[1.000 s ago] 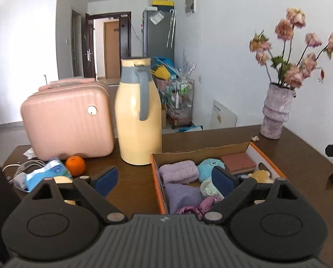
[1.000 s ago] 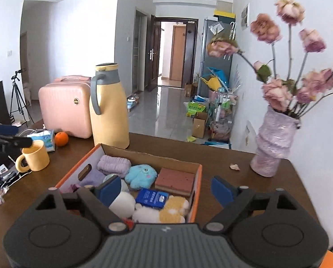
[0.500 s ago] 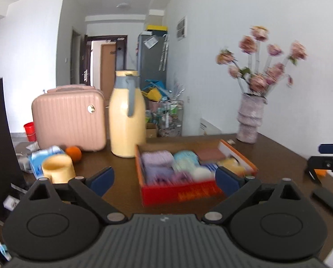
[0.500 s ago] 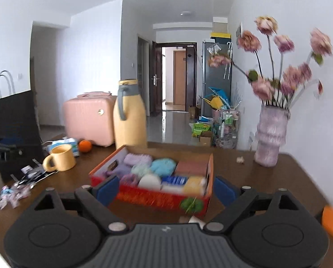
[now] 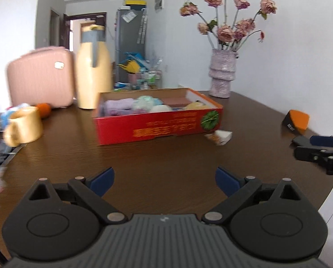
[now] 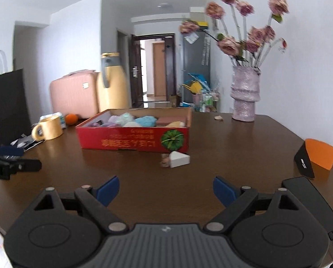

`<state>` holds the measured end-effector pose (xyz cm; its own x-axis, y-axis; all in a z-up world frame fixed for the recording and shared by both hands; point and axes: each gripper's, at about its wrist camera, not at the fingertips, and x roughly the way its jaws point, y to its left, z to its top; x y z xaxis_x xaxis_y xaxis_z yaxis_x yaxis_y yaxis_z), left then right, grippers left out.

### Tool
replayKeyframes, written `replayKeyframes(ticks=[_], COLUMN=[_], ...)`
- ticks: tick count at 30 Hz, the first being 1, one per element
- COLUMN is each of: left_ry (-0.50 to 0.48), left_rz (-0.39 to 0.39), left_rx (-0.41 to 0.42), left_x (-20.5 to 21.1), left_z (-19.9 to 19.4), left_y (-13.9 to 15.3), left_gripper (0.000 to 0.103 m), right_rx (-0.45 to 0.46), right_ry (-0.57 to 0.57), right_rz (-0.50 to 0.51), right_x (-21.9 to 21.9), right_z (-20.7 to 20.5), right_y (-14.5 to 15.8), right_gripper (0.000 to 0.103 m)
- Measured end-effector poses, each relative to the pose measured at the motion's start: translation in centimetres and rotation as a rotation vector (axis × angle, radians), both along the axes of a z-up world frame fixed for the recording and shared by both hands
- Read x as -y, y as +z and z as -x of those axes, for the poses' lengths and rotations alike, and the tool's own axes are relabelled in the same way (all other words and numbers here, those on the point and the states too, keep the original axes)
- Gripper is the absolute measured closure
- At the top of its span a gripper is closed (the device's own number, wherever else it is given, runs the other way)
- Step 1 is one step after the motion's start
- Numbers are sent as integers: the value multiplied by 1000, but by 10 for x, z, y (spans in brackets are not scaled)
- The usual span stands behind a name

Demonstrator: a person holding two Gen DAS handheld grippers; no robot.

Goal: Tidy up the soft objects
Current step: 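Withdraw both tools toward the snack packet and white triangular sponge, then grasp the snack packet with the left tool while the right tool grasps the white triangular sponge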

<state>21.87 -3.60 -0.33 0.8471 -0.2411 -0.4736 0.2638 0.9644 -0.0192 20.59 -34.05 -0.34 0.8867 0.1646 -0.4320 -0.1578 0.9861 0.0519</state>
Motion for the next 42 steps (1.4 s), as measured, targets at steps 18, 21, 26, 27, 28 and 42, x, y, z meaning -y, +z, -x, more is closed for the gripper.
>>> replayKeyframes(ticks=[18, 21, 26, 27, 28, 42], left_ry=[-249, -278, -284, -277, -268, -101], left_rz=[81, 84, 73, 68, 64, 122], left_rx=[-199, -210, -191, -186, -176, -68], left_x=[162, 157, 130, 123, 117, 41], left_z=[-199, -203, -189, -185, -179, -131], left_y=[-74, -77, -68, -67, -65, -28], left_gripper=[83, 84, 85, 85, 85, 85], right_rx=[-82, -83, -121, -133, -144, -179], right_ry=[-104, -74, 7, 26, 36, 20], right_rz=[-27, -8, 53, 65, 77, 106], right_x=[47, 39, 15, 8, 2, -32], right_z=[-80, -94, -142, -157, -167, -191], right_y=[-26, -28, -43, -48, -52, -57], right_gripper=[14, 13, 14, 18, 20, 72])
